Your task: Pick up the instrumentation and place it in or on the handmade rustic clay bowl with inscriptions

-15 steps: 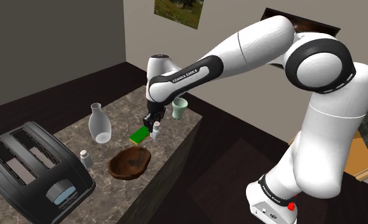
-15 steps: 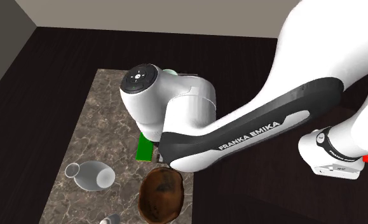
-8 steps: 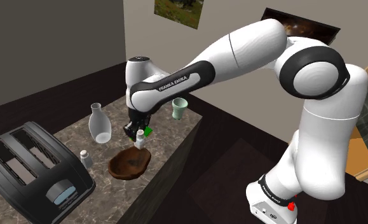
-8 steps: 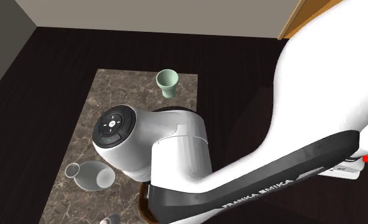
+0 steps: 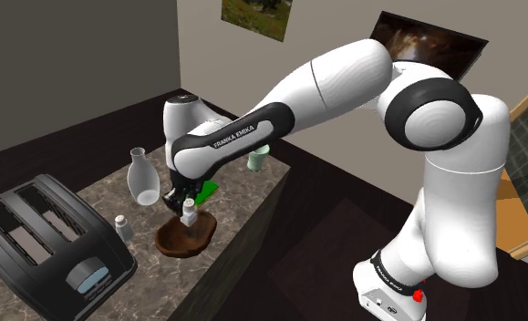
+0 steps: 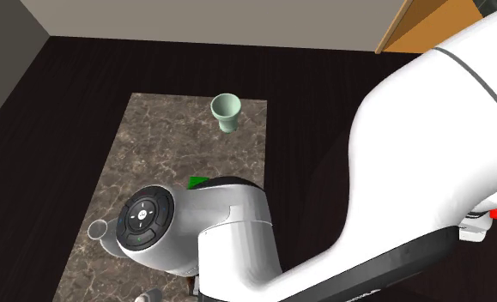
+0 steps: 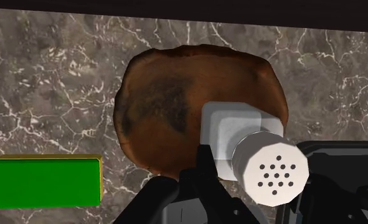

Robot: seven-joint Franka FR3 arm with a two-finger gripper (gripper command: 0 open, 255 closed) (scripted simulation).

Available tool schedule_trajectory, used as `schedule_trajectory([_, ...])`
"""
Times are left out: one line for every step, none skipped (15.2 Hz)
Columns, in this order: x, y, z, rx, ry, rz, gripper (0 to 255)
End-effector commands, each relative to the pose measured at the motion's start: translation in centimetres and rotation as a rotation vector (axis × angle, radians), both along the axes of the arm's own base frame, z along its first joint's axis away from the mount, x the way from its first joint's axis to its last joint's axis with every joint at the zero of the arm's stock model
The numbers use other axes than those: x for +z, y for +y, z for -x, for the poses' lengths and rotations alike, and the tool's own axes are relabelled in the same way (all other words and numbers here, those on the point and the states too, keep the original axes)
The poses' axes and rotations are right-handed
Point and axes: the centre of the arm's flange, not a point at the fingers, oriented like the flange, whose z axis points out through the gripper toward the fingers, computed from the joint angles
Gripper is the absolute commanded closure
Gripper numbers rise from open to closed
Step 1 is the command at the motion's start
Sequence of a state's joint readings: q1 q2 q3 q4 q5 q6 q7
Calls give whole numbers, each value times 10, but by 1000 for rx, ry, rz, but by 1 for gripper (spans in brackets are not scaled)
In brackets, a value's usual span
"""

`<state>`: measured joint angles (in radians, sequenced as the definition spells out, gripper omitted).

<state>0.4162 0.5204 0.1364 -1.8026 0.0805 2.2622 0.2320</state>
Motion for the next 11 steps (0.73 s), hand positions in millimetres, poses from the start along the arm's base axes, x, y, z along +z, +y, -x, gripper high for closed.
schedule_trajectory([-11, 0, 0, 0, 0, 0, 255])
schedule_trajectory([-16, 0, 0, 0, 0, 0, 255])
schedule_trajectory([-22, 0, 0, 0, 0, 0, 255])
schedule_trajectory([-27, 0, 0, 0, 0, 0, 255])
schedule_trajectory([-32, 0, 0, 0, 0, 0, 255])
schedule_trajectory([-38, 0, 0, 0, 0, 0, 255])
schedule_trajectory([-43, 0, 0, 0, 0, 0, 255])
schedule_trajectory([-48, 0, 0, 0, 0, 0, 255])
schedule_trajectory([-53, 0, 0, 0, 0, 0, 255])
schedule_trajectory([-58, 0, 0, 0, 0, 0, 255])
schedule_trajectory([-58, 0, 0, 0, 0, 0, 255])
